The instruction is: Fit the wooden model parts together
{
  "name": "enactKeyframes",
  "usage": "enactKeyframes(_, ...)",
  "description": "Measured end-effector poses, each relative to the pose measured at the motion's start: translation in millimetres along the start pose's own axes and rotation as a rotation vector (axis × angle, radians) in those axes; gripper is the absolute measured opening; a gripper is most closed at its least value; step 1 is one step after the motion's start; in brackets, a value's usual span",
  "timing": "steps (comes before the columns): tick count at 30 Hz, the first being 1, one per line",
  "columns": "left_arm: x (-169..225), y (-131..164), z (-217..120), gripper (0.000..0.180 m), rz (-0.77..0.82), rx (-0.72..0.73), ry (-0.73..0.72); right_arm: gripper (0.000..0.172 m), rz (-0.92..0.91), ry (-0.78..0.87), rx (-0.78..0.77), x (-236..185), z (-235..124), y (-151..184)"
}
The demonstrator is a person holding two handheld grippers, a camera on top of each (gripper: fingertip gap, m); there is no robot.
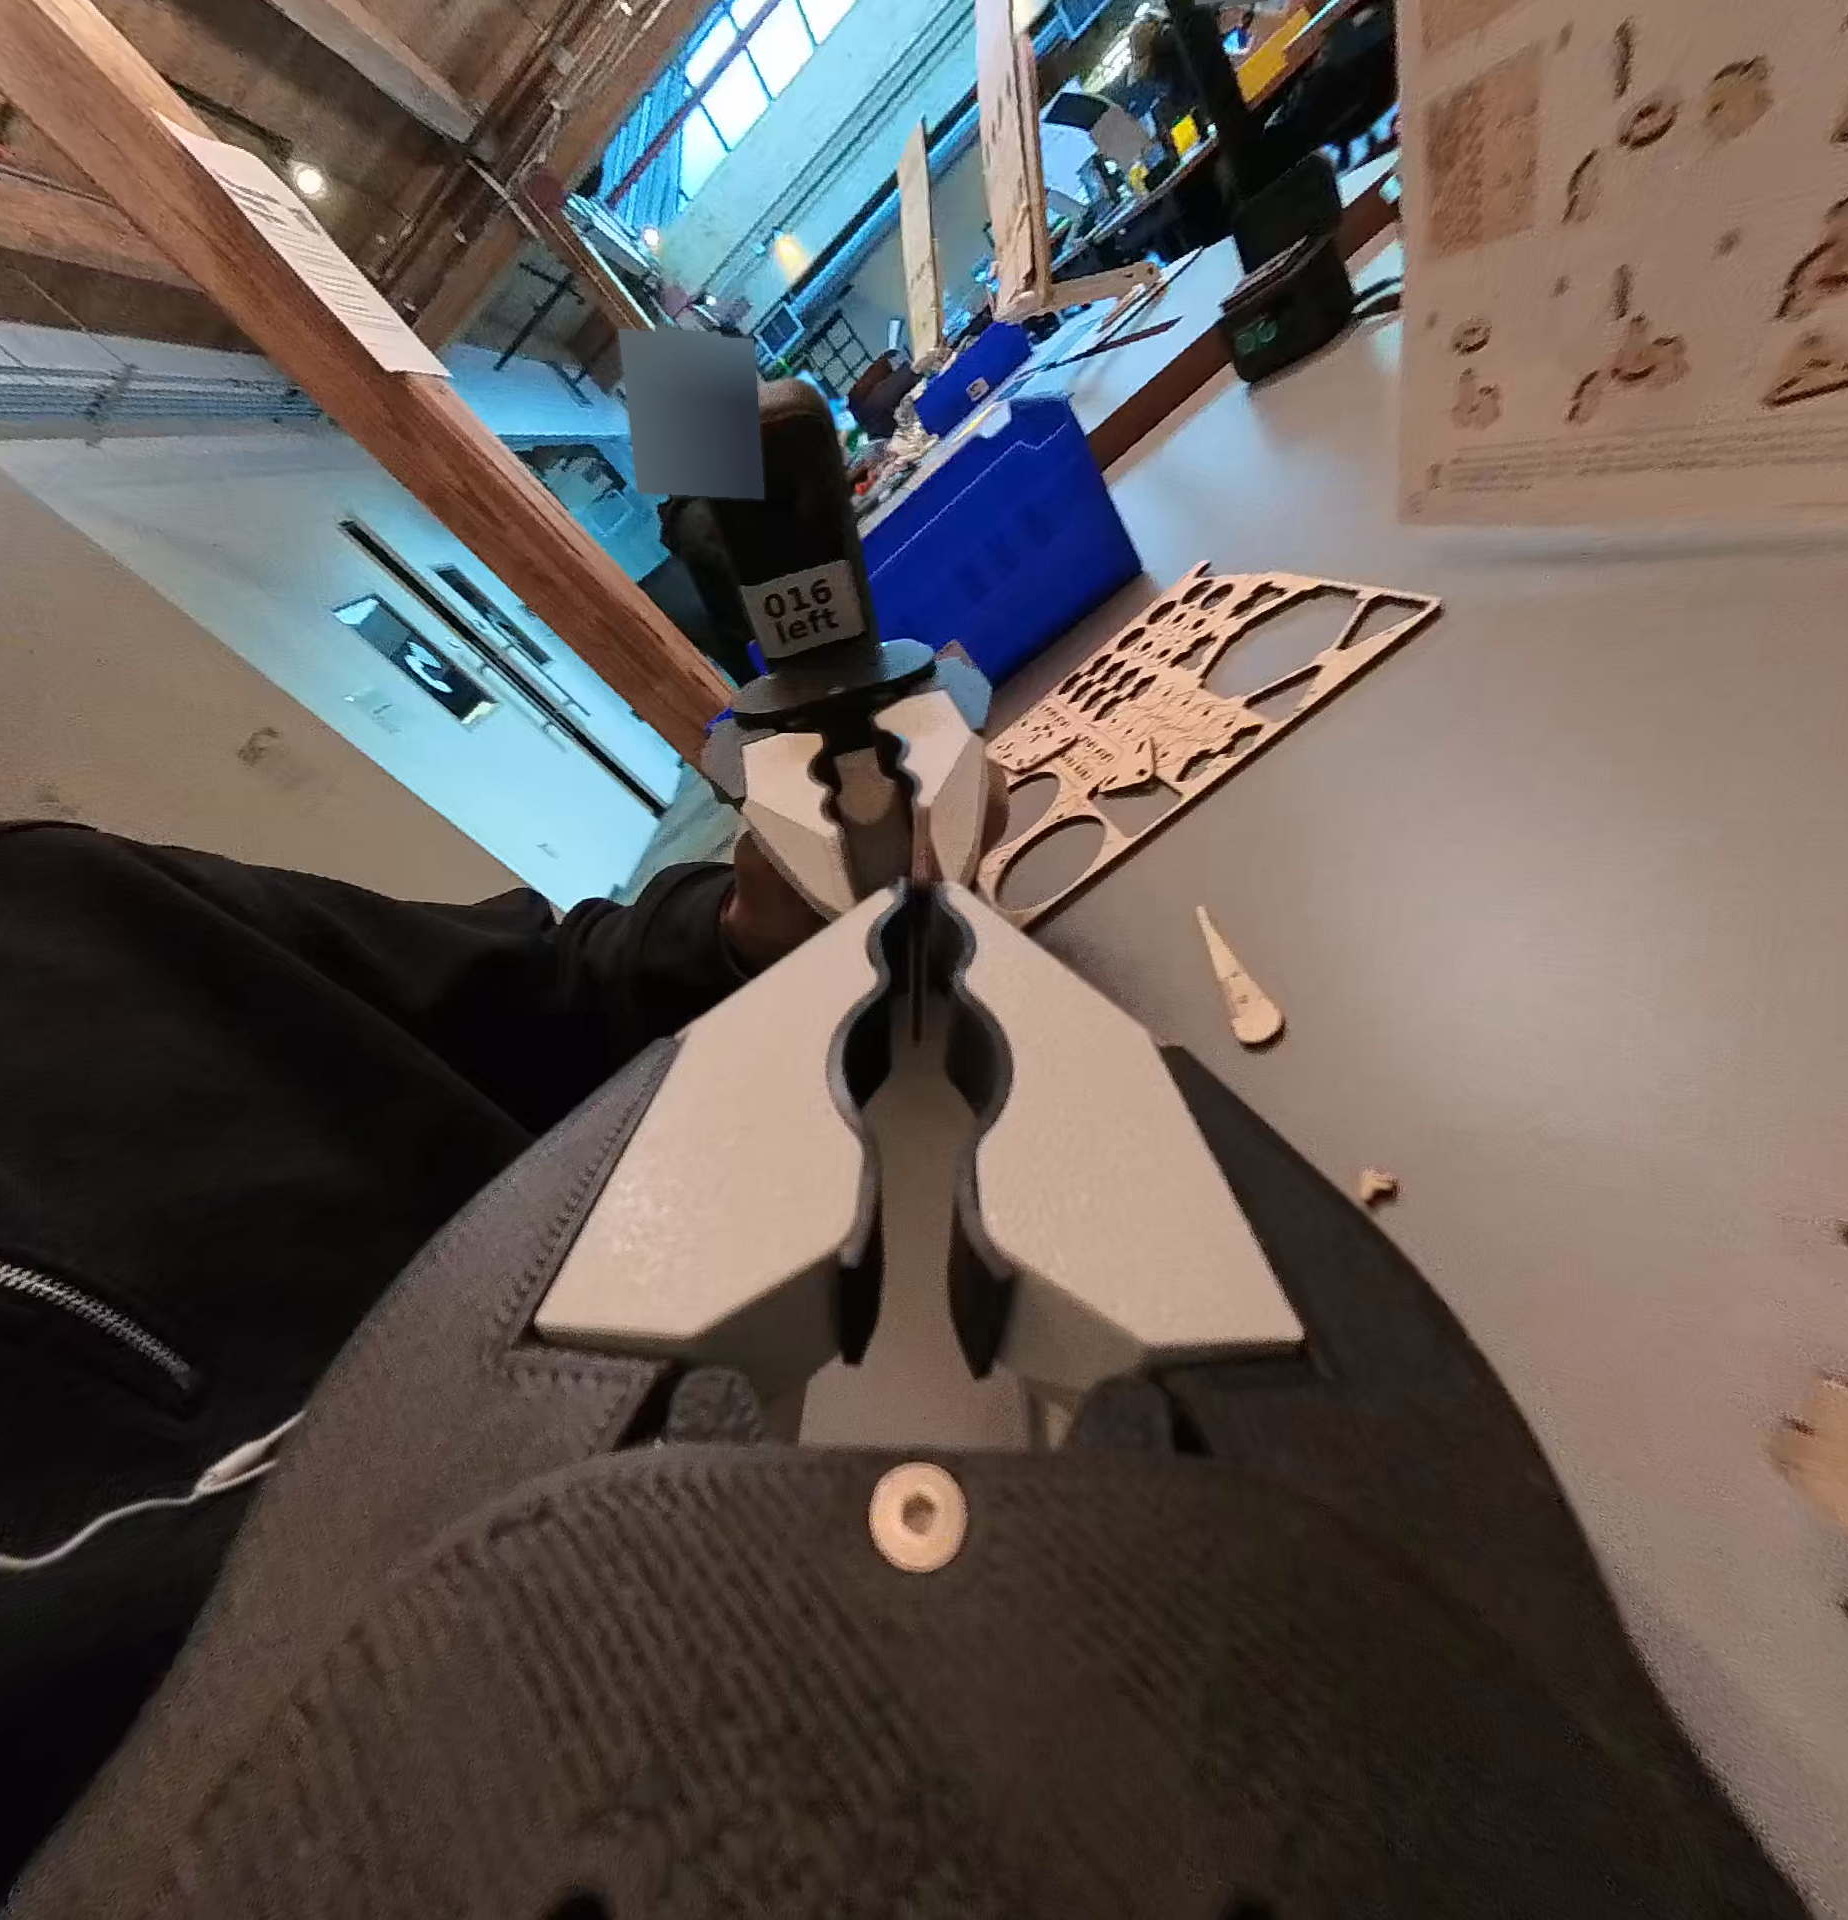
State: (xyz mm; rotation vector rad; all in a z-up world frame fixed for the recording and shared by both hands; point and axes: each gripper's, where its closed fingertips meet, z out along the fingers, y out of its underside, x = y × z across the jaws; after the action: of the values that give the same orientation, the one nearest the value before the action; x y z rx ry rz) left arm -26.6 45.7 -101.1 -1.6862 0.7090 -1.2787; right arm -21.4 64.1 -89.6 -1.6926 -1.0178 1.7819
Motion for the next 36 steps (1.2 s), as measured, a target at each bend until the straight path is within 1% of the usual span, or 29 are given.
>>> enactKeyframes(1,1,2,1,0.012,-0.007,-0.007,0.012,0.0,0.016,-0.018,-0.001,-1,2,2)
enactKeyframes(5,5,8,5,0.01,-0.027,-0.04,0.043,0.0,0.062,-0.073,-0.002,-5,7,6)
enactKeyframes(7,8,11,6,0.004,-0.035,-0.061,0.063,0.0,0.059,-0.082,0.003,-6,8,7)
enactKeyframes(9,7,11,6,0.002,-0.041,-0.064,0.062,0.001,0.051,-0.085,0.011,-7,8,6)
enactKeyframes(10,8,11,5,0.001,-0.046,-0.062,0.067,0.005,0.049,-0.085,0.021,-7,8,5)
enactKeyframes(13,7,2,2,0.001,-0.078,-0.008,0.074,0.025,0.05,-0.064,0.063,-4,7,-1)
enactKeyframes(15,4,-7,-3,0.001,-0.104,0.049,0.068,0.027,0.042,-0.041,0.056,0,7,0)
enactKeyframes(18,-1,-18,-11,0.0,-0.135,0.12,0.058,0.026,-0.002,-0.003,-0.003,2,11,10)
enactKeyframes(20,0,-18,-12,0.0,-0.142,0.115,0.063,0.023,-0.059,0.025,-0.046,3,16,17)
enactKeyframes(23,3,-12,-6,0.0,-0.132,0.09,0.071,0.015,-0.116,0.018,-0.062,-4,23,22)
enactKeyframes(25,5,-9,-2,0.0,-0.124,0.075,0.074,0.002,-0.125,-0.004,-0.04,-10,24,20)
enactKeyframes(30,7,-10,-1,0.001,-0.115,0.087,0.088,0.0,-0.132,-0.01,-0.015,-12,20,14)
enactKeyframes(36,7,-8,0,0.001,-0.144,0.077,0.106,0.0,-0.13,-0.009,0.014,-12,17,9)
